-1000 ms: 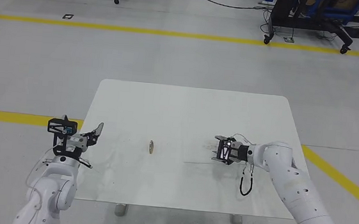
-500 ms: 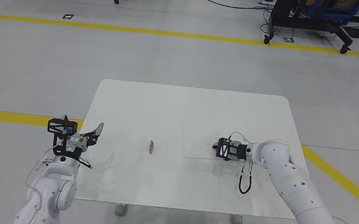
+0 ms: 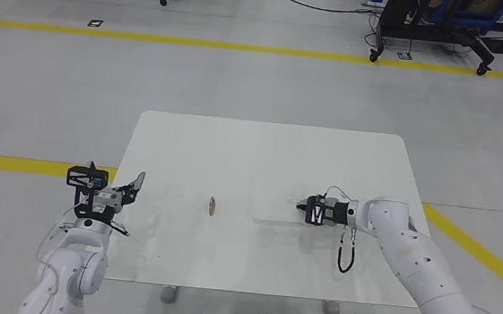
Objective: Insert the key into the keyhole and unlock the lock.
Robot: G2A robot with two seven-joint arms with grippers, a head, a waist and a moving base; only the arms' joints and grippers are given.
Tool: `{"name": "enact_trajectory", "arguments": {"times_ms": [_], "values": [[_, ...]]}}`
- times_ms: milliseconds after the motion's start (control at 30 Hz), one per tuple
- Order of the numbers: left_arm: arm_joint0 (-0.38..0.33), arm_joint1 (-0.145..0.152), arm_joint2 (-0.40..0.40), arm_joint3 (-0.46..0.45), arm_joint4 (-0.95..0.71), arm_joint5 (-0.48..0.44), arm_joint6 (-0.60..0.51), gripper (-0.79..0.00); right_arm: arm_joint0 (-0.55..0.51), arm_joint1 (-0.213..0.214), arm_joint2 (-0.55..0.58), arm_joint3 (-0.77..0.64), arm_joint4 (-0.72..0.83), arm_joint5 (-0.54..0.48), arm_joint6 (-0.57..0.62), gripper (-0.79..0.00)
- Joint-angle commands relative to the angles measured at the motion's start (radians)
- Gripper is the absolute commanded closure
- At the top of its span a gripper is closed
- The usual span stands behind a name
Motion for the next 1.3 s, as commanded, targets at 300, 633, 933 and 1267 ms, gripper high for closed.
{"name": "enact_trajectory", "arguments": {"times_ms": [300, 633, 933, 1267], "values": [[-0.001, 0.000, -0.003, -0.002, -0.010, 0.002, 0.005, -0.785, -0.008, 0.008, 0.007, -0.015, -0.023, 0.009, 0.004, 0.000], [-0.043, -0.001, 0.142, -0.167, 0.170, -0.142, -0.206, -0.785, -0.008, 0.008, 0.007, -0.015, -0.023, 0.009, 0.004, 0.000], [-0.385, -0.054, 0.577, -0.058, 0.480, -0.200, -0.592, -0.785, -0.008, 0.008, 0.007, -0.015, -0.023, 0.009, 0.004, 0.000], [-0.666, -0.170, 0.859, 0.319, 0.358, -0.131, -0.645, -0.785, -0.008, 0.008, 0.007, -0.015, -0.023, 0.009, 0.004, 0.000]]}}
